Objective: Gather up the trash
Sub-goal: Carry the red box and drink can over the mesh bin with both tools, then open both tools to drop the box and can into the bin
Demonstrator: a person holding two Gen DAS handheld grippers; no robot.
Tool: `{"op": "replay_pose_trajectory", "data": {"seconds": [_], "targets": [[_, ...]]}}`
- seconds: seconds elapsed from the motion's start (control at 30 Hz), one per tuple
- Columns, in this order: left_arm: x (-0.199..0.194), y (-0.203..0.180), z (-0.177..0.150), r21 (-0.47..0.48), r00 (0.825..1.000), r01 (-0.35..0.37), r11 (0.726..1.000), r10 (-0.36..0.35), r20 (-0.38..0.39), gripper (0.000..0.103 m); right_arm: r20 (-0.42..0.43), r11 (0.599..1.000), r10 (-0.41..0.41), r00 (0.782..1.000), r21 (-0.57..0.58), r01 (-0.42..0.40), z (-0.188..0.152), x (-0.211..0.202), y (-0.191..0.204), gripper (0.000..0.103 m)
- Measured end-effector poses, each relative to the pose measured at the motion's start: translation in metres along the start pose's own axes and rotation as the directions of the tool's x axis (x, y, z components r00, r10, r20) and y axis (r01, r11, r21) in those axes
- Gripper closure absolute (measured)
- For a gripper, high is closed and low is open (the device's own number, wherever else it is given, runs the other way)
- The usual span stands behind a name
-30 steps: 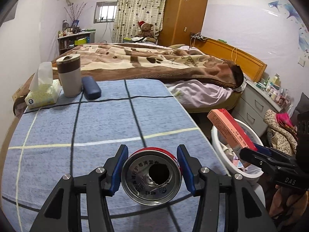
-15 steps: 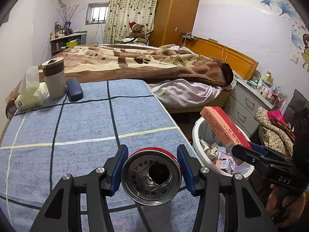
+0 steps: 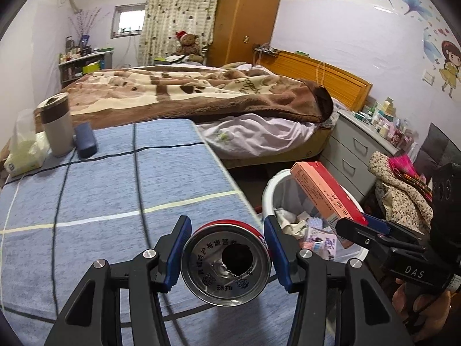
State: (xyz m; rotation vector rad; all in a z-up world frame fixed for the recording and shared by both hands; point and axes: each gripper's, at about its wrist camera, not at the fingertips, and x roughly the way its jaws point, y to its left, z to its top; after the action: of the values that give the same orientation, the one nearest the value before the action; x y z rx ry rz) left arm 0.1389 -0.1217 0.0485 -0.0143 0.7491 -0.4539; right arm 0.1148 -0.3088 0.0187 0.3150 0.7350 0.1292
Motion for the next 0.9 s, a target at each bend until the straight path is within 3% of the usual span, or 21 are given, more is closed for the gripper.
{"op": "replay_pose_trajectory", "data": {"seconds": [0.37,0.73,0.9], "targets": [[0.042,-0.059,0.019,0.077,0.994,0.104,0.992,-0.101,-0.035,0.051,0.001,0.991,-0.105,0.995,0.079,0.104,0.000,-0.007,-0.044,0.039],[0.104,-0.100,0.021,0.090,0.969,0.225,0.970,-0.213,-0.124,0.050,-0.101,0.975,-0.178,0.979,0.116,0.189,-0.011,0.005,-0.075,0.038],[0.122,-0.107,0.019,0.084,0.956,0.262,0.961,-0.247,-0.155,0.049,-0.091,0.976,-0.183,0.979,0.105,0.192,-0.013,-0.001,-0.077,0.033]]}}
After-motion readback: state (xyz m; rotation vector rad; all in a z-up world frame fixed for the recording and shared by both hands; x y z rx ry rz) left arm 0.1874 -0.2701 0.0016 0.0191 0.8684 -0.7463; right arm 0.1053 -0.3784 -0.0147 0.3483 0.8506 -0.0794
